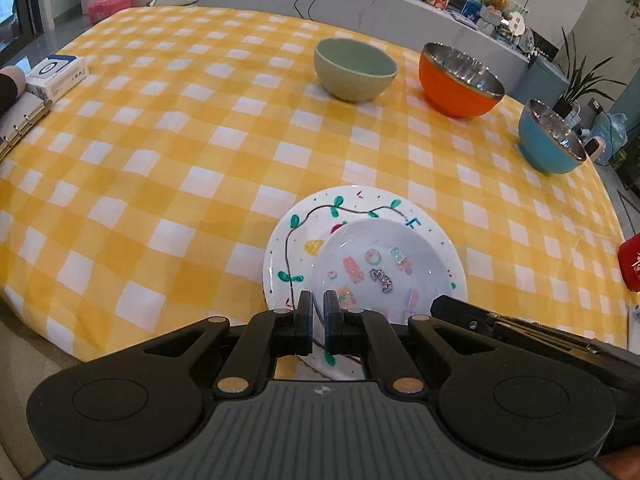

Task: Organize plates and bowls
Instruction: 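Lower the sticker plate onto the Fruity plate and open both grippers, then pull both grippers back and move them toward the blue steel bowl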

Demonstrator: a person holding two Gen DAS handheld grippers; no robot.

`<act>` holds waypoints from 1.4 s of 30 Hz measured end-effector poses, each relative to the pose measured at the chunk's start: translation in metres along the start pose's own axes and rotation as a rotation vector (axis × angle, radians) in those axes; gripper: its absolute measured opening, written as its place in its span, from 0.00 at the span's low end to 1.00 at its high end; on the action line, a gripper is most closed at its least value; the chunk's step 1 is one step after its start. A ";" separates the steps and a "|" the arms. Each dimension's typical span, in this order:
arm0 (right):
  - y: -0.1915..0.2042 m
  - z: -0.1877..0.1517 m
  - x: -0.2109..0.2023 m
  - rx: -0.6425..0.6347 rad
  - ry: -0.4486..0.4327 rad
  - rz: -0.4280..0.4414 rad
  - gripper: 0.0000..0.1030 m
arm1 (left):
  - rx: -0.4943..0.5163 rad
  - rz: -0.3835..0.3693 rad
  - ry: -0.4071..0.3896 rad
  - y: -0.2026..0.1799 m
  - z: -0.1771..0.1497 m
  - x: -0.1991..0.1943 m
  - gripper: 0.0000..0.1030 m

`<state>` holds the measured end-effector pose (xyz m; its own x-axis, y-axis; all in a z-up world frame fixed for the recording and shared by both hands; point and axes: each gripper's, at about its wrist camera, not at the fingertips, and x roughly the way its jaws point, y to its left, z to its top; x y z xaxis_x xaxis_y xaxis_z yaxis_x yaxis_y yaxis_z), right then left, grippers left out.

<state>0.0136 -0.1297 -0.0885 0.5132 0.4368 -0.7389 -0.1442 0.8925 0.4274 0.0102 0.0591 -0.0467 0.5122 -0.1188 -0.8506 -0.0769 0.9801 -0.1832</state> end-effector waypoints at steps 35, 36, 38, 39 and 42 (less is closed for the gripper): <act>-0.001 0.023 -0.039 -0.073 -0.196 -0.113 0.42 | 0.034 -0.050 -0.109 -0.025 0.027 -0.036 0.36; -0.002 0.026 -0.040 -0.071 -0.207 -0.118 0.43 | 0.046 -0.059 -0.114 -0.030 0.029 -0.037 0.36; -0.006 0.031 -0.046 -0.068 -0.228 -0.129 0.44 | 0.066 -0.079 -0.121 -0.040 0.034 -0.039 0.37; -0.007 0.033 -0.049 -0.068 -0.237 -0.133 0.44 | 0.082 -0.092 -0.126 -0.046 0.037 -0.041 0.37; -0.011 0.042 -0.058 -0.081 -0.268 -0.151 0.48 | 0.137 -0.106 -0.154 -0.065 0.045 -0.045 0.38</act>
<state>0.0210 -0.1695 -0.0277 0.7370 0.2630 -0.6226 -0.1108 0.9557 0.2726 0.0308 0.0085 0.0260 0.6363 -0.2069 -0.7432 0.0959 0.9771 -0.1899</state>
